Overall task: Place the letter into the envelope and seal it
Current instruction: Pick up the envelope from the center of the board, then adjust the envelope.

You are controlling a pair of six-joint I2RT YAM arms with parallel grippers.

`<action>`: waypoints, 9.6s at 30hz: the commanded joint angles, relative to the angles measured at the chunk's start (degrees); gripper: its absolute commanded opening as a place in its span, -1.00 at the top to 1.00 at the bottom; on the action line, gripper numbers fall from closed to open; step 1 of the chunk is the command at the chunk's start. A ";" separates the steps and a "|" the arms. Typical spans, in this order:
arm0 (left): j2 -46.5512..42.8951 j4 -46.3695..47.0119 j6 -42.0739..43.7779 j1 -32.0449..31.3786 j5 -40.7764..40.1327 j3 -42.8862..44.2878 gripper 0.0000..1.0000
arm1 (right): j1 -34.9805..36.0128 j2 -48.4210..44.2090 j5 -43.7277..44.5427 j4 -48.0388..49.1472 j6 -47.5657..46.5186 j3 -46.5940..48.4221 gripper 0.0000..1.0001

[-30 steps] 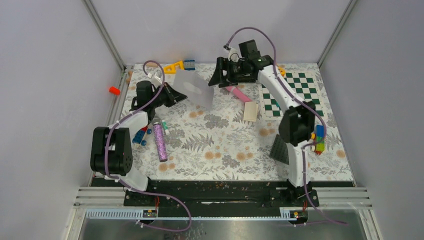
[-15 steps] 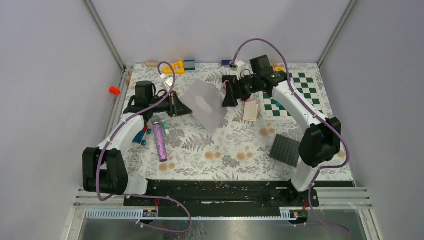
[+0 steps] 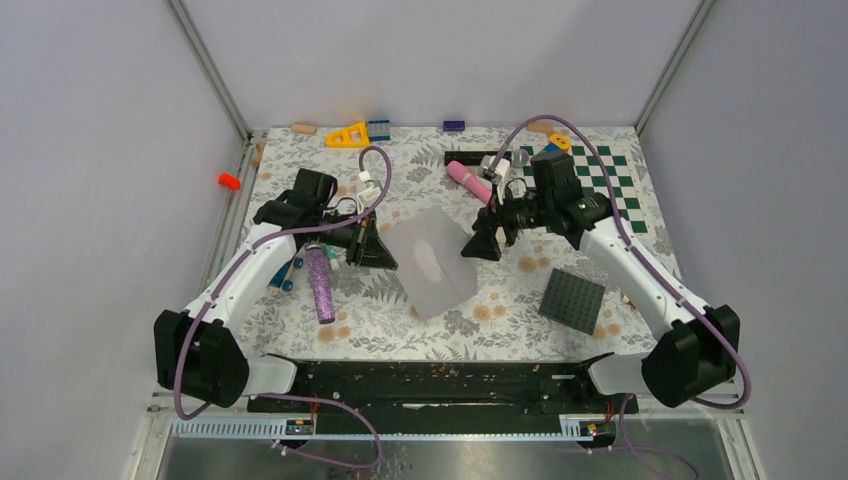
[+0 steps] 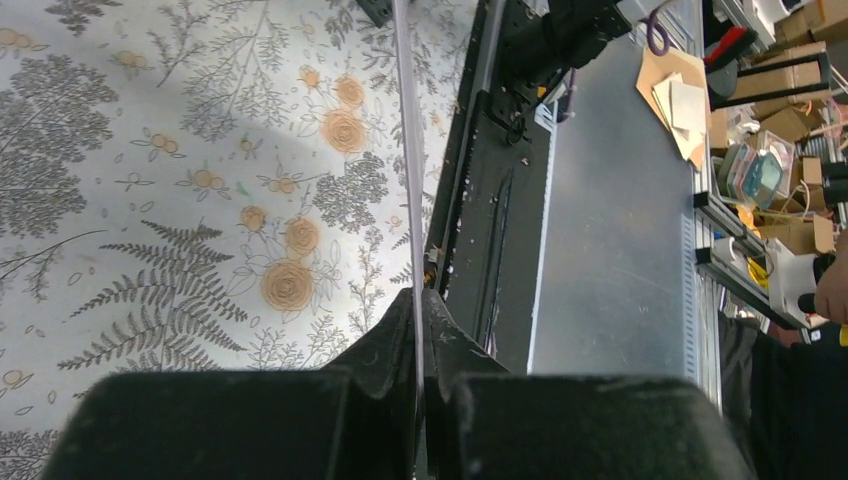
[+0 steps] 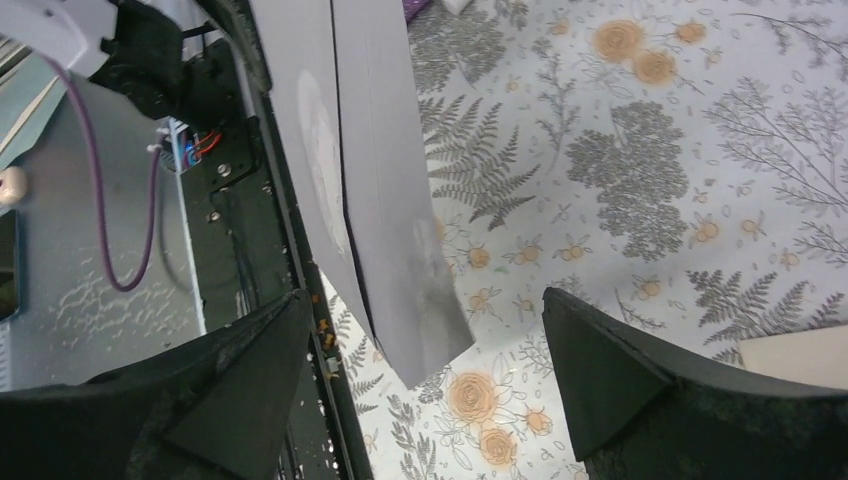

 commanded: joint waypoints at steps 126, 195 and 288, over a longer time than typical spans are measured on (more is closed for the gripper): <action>14.35 7.88 -21.56 -27.34 -67.92 27.87 -0.97 | 5.55 6.21 19.93 -4.10 29.16 8.54 1.00; 23.28 7.67 -27.17 -24.29 -65.87 26.90 -0.91 | 5.47 16.79 26.60 -4.95 30.73 7.70 1.00; 11.90 75.29 -56.14 -1.70 4.62 -6.84 -0.08 | -6.82 4.86 -12.99 15.57 40.64 0.51 1.00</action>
